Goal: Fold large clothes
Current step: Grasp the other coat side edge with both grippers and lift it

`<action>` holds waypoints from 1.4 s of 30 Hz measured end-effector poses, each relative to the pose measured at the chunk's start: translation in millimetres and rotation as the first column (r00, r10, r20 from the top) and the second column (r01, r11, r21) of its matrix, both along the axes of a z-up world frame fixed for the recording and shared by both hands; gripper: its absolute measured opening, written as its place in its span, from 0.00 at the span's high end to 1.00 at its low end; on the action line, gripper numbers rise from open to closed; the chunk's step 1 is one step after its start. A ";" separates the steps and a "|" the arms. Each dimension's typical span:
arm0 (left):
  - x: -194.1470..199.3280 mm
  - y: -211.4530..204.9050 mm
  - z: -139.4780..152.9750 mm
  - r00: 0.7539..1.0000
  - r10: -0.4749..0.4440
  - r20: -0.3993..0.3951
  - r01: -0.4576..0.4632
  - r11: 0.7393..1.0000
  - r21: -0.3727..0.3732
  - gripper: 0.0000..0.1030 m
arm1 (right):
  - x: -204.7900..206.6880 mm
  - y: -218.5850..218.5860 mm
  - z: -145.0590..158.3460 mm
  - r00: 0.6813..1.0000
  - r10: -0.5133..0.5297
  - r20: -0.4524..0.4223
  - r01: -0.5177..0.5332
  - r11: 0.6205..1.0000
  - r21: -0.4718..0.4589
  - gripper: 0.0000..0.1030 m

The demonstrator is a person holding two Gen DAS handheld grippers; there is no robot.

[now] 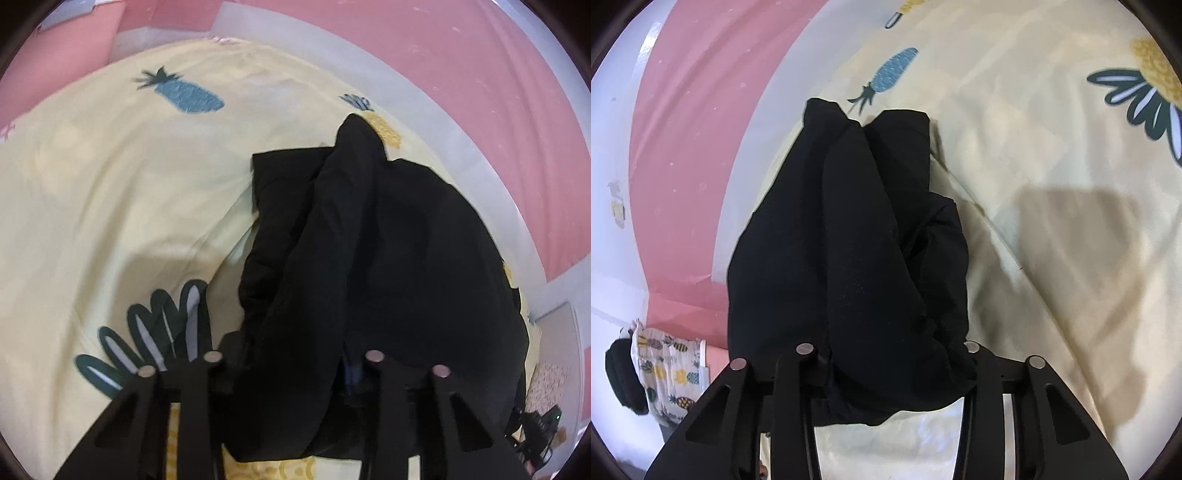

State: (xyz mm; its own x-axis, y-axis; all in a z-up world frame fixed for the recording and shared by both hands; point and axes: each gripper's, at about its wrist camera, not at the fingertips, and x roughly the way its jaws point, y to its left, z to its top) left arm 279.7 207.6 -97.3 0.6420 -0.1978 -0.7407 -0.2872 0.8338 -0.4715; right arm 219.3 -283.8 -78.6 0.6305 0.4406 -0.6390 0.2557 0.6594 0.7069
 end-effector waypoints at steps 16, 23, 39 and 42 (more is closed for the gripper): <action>-184.5 10.3 19.9 0.993 -0.115 0.009 0.115 0.992 -0.053 0.69 | -184.3 -7.2 19.3 0.999 0.020 -0.044 -0.020 1.000 -0.006 0.65; -261.5 4.9 6.2 0.985 -0.173 -0.021 0.172 0.984 -0.041 0.68 | -249.8 -15.2 2.2 0.995 0.011 -0.097 -0.011 1.000 0.002 0.62; -246.8 25.3 40.4 0.984 -0.173 -0.046 0.175 0.984 0.034 0.36 | -254.1 -23.9 42.3 0.993 0.040 -0.108 -0.073 0.941 -0.332 0.27; -218.4 20.8 43.7 0.981 -0.190 -0.033 0.191 0.980 0.051 0.34 | -234.4 -27.5 51.0 0.998 0.032 -0.060 -0.051 0.929 -0.366 0.27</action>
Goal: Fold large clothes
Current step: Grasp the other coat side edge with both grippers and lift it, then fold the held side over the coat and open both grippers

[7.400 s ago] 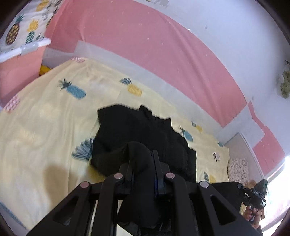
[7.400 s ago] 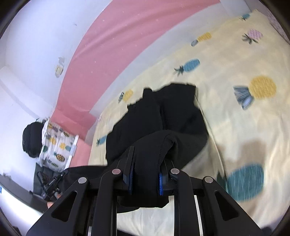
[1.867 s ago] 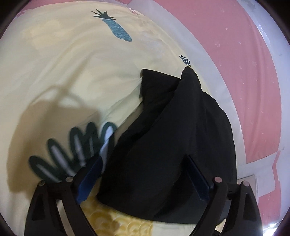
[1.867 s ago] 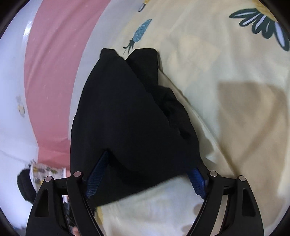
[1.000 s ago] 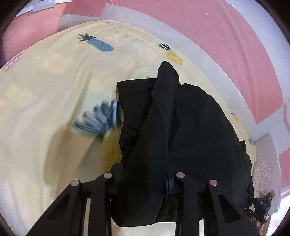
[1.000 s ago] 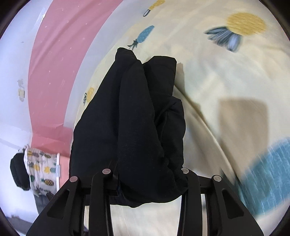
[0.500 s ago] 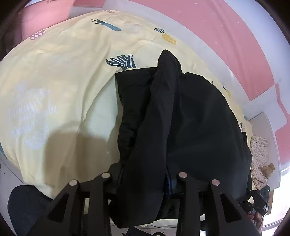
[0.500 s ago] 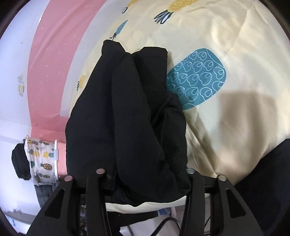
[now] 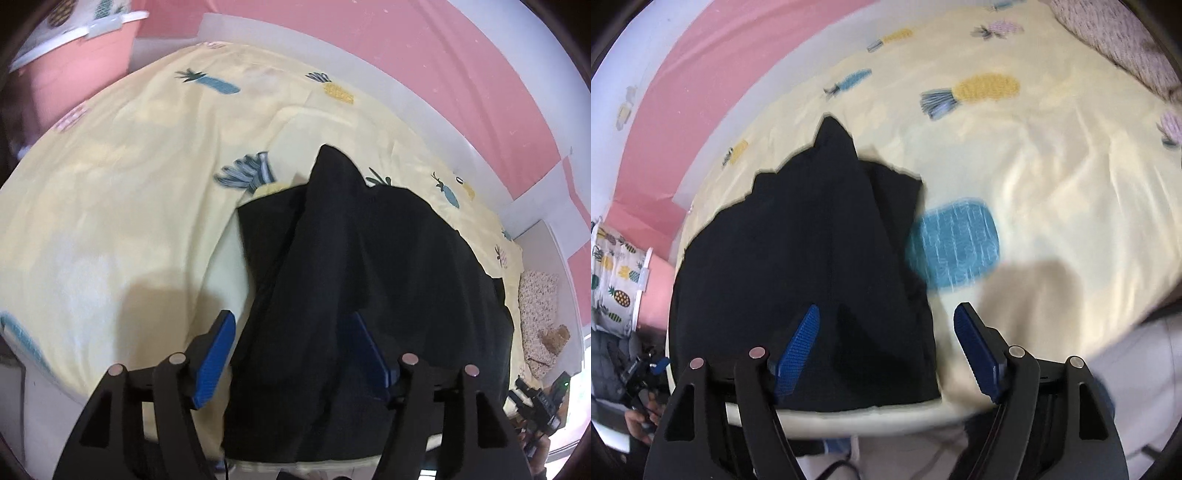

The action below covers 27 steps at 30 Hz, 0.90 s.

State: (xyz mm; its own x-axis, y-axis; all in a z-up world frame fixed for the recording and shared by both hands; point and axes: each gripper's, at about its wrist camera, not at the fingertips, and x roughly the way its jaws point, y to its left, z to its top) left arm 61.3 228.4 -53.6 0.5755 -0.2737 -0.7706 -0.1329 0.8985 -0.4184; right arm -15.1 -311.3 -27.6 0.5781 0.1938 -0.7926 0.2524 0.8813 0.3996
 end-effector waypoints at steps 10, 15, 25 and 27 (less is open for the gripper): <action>142.5 -15.6 -12.2 0.999 -0.048 -0.025 0.047 0.998 -0.047 0.34 | 141.6 1.3 -1.3 0.993 0.101 0.066 -0.102 0.995 0.018 0.27; 184.7 -21.2 -32.0 0.994 -0.039 -0.102 0.032 0.997 -0.070 0.36 | 191.2 2.3 -9.5 0.991 0.131 0.013 -0.131 0.990 0.049 0.27; 166.7 -19.1 31.1 0.994 -0.021 0.103 0.027 0.998 -0.061 0.78 | 172.7 0.6 48.4 0.978 0.094 0.184 -0.096 0.995 0.001 0.84; 170.1 -19.2 43.6 0.986 -0.019 0.166 0.027 0.998 -0.048 0.78 | 175.6 1.5 55.1 0.973 0.086 0.214 -0.084 0.996 -0.020 0.84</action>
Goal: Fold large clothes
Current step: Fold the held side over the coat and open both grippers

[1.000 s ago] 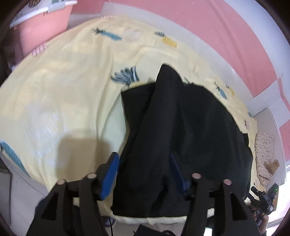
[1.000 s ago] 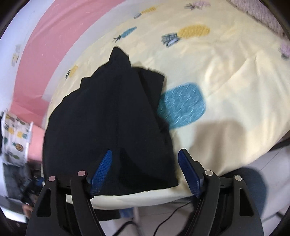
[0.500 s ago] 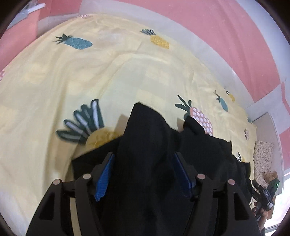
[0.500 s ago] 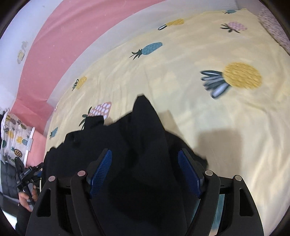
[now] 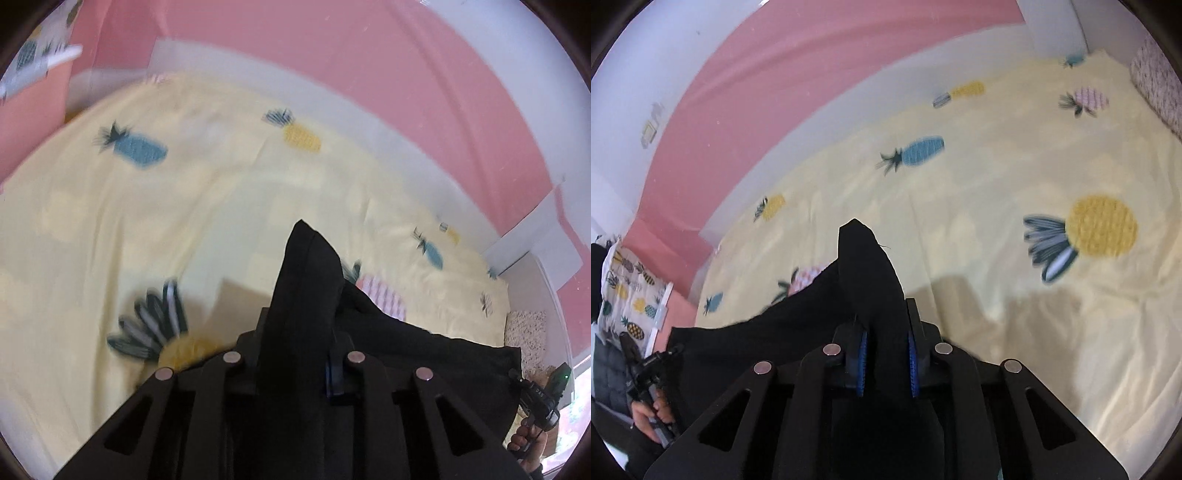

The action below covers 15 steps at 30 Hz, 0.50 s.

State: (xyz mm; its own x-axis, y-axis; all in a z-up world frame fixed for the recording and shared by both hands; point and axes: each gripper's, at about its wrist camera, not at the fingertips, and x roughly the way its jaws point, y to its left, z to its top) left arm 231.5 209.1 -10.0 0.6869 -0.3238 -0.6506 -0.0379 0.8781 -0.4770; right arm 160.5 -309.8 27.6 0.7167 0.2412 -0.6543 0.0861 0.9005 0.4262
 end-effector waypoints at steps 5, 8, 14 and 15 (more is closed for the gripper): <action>32.5 -14.6 -47.2 0.998 0.013 -0.067 -0.006 0.994 0.105 0.78 | 39.0 9.1 -50.1 0.992 -0.036 -0.122 0.022 0.994 -0.111 0.84; 40.0 -16.4 -91.8 0.991 0.033 -0.129 -0.020 0.995 0.101 0.77 | 49.3 7.1 -89.2 0.981 -0.045 -0.189 0.026 0.994 -0.105 0.83; 48.8 -28.2 -114.3 0.991 0.054 -0.125 -0.033 0.986 0.164 0.74 | 57.4 11.4 -111.4 0.977 -0.054 -0.207 0.022 0.988 -0.155 0.82; 47.6 -29.3 -117.0 0.990 0.059 -0.130 -0.038 0.986 0.163 0.73 | 58.6 9.8 -114.9 0.976 -0.058 -0.211 0.026 0.988 -0.152 0.82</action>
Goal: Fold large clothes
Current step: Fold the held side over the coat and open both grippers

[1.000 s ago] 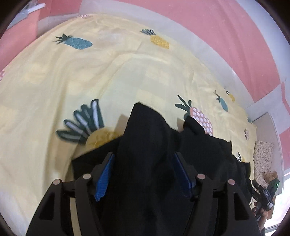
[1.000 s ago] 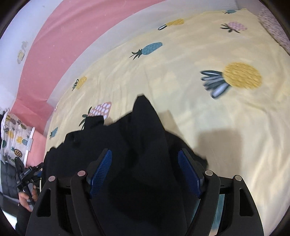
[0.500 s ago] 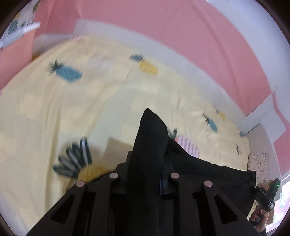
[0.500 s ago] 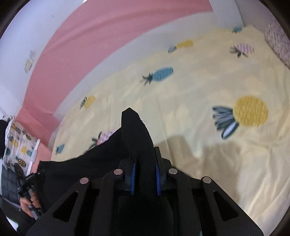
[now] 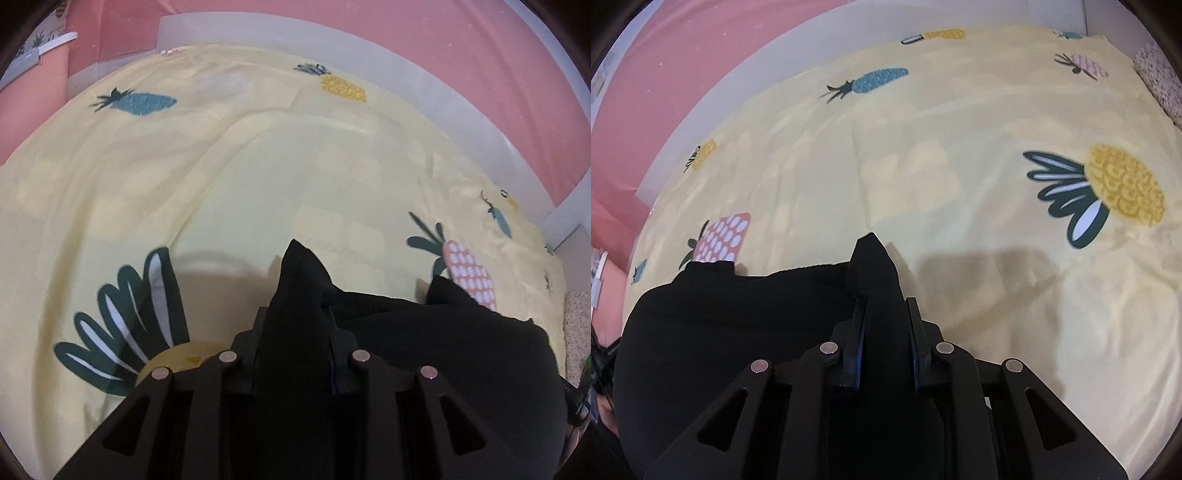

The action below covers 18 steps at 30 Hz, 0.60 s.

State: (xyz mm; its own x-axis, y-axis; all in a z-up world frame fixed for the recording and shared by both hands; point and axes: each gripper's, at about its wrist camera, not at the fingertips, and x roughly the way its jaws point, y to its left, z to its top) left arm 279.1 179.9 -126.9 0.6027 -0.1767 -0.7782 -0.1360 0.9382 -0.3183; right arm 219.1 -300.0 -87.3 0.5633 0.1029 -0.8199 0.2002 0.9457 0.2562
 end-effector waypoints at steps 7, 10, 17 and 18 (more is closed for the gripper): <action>6.0 1.3 7.3 0.999 0.010 -0.033 -0.008 0.998 0.061 0.62 | -3.2 -7.9 13.1 0.999 -0.026 -0.038 0.026 1.000 -0.018 0.67; -11.4 8.6 37.9 1.000 0.015 0.016 -0.017 0.997 0.081 0.62 | -28.0 -0.5 54.9 0.998 -0.014 0.054 0.017 0.998 -0.066 0.66; -91.6 15.1 101.2 0.983 -0.003 0.184 -0.002 1.000 0.026 0.63 | -117.2 57.2 102.7 0.970 0.149 0.193 -0.119 0.980 -0.157 0.57; -104.2 6.4 103.5 0.980 -0.037 0.198 0.032 0.999 0.029 0.62 | -123.6 64.7 100.5 0.968 0.161 0.193 -0.131 0.978 -0.162 0.55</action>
